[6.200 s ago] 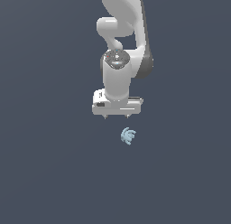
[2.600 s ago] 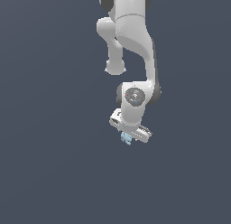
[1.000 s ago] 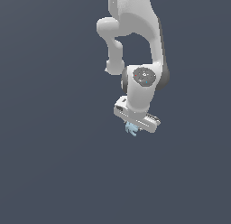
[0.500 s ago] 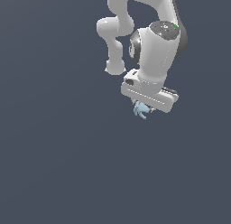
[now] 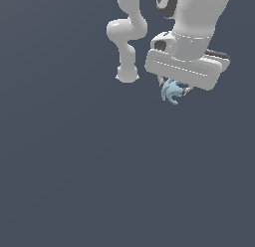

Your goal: Pick up the object and move it to a goal position.

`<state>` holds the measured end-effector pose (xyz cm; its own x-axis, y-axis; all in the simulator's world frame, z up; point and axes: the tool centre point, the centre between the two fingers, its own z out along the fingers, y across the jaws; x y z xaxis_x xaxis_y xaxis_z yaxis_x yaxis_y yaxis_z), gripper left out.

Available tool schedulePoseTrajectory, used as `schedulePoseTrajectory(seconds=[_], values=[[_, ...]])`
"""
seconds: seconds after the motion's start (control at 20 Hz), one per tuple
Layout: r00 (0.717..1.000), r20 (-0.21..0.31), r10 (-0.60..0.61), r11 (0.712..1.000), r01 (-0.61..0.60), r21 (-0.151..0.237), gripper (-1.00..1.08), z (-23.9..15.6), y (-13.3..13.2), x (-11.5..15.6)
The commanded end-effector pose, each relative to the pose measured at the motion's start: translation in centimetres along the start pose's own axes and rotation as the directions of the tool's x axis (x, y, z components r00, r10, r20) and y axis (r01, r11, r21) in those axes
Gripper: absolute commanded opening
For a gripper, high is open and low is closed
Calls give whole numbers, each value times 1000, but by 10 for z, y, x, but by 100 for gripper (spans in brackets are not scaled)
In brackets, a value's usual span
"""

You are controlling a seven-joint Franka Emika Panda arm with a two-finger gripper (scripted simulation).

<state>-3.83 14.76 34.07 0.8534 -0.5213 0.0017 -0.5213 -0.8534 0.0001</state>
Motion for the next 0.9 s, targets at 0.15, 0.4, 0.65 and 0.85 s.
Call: schedulePoseTrajectory(seconds=[0.15, 0.4, 0.65, 0.85], values=[[1000, 0, 0, 1000, 0, -1, -100, -61, -8, -20], [1000, 1, 0, 1000, 0, -1, -100, -108, -15, -34], [1000, 1, -1, 1000, 1, 0, -100, -139, -20, -44], [1000, 1, -1, 1000, 1, 0, -100, -155, -24, -48]])
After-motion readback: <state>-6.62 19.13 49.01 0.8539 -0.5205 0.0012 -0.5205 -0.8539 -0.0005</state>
